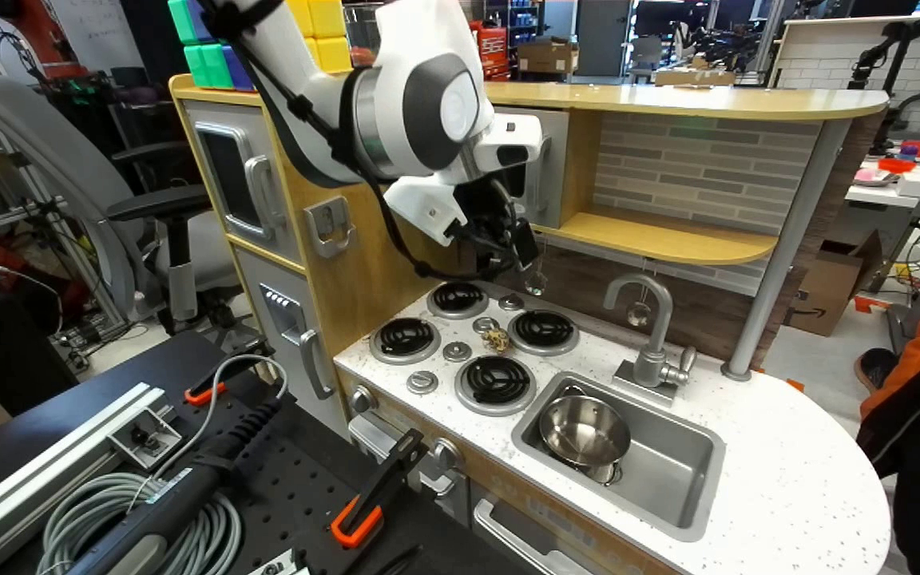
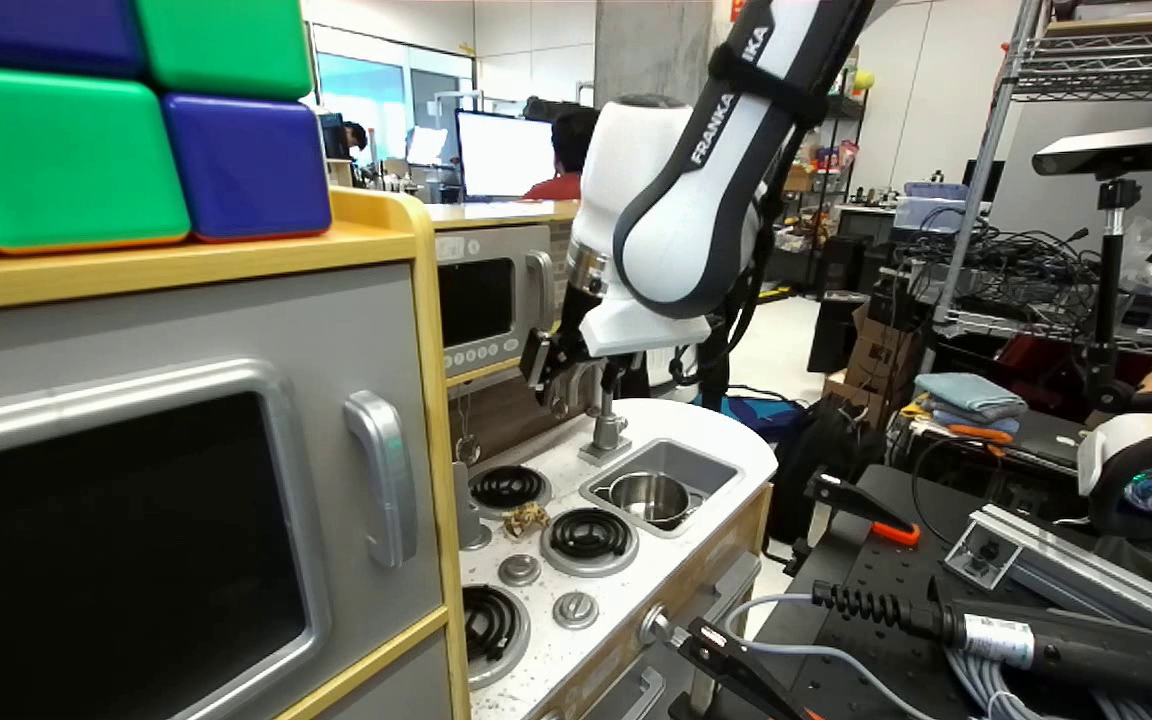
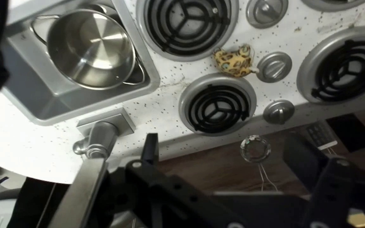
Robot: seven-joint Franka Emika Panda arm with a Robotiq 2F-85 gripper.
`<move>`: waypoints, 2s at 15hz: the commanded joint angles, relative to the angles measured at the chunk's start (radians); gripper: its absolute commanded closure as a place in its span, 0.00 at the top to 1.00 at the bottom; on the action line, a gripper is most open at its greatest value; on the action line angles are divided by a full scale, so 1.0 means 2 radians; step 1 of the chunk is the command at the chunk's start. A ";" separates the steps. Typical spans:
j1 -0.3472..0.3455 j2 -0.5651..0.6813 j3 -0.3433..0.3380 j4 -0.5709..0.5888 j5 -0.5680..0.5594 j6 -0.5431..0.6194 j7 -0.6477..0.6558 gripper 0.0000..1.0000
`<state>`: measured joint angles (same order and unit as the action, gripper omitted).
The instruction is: Put the frog toy in the pot in the sink
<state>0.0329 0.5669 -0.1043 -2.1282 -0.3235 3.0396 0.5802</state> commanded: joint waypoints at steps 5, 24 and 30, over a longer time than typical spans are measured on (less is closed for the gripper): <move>0.015 0.074 0.016 0.041 0.159 0.058 -0.110 1.00; 0.024 0.246 0.040 0.235 0.241 0.007 -0.123 1.00; 0.056 0.262 -0.001 0.277 0.245 -0.103 -0.079 1.00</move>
<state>0.1088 1.0587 -0.0597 -1.6428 0.1445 2.9154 0.3848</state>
